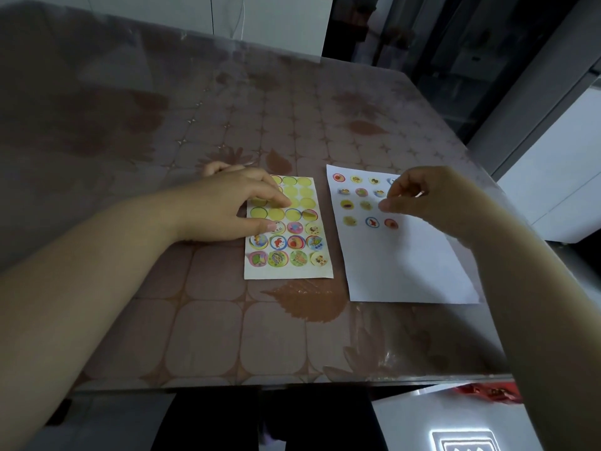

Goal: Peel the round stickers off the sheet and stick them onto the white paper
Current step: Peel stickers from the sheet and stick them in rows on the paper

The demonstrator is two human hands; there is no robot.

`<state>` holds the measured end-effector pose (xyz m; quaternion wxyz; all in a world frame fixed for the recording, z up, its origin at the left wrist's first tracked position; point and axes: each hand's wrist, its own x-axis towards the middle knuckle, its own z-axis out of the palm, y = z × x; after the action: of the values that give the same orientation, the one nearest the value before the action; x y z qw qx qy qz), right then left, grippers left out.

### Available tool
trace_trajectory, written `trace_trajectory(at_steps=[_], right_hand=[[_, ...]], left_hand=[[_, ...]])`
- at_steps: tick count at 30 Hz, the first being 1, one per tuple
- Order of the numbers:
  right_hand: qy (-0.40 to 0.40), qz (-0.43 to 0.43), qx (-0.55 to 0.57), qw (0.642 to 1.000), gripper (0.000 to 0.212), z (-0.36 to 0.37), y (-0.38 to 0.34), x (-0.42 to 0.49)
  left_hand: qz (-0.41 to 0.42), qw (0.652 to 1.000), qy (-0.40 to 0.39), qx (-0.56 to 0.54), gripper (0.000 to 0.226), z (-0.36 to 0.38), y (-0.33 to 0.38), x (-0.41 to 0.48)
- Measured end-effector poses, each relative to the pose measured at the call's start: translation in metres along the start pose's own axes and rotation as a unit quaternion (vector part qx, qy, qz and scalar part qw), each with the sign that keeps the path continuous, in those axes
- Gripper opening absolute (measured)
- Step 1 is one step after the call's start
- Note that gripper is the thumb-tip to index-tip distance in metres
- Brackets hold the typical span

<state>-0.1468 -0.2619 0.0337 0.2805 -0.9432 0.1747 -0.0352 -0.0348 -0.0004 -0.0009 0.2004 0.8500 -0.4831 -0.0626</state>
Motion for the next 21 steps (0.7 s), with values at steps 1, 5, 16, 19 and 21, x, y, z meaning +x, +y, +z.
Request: trace_trajectory(at_steps=[1,5,16,19,21], right_hand=[[0.000,0.011,-0.004,1.000,0.022,-0.001,0.003,0.001],[0.003,0.058,0.015,0.998,0.031,0.003,0.018,-0.002],[0.020,-0.067,-0.032,0.997,0.021,0.002,-0.005,-0.002],[-0.035,-0.160,-0.046,0.985,0.006,0.012,-0.038,-0.002],[-0.056,-0.191,-0.048,0.979,0.007,0.027,-0.051,0.001]], left_hand=[[0.001,1.000,0.002,0.001,0.048,0.000,-0.001,0.000],[0.005,1.000,0.007,0.001,0.048,0.000,-0.002,0.000],[0.012,1.000,0.003,0.013,0.056,0.000,-0.001,0.000],[0.014,1.000,0.006,0.011,0.060,0.000,-0.001,0.001],[0.013,1.000,0.005,0.012,0.057,0.000,0.000,0.000]])
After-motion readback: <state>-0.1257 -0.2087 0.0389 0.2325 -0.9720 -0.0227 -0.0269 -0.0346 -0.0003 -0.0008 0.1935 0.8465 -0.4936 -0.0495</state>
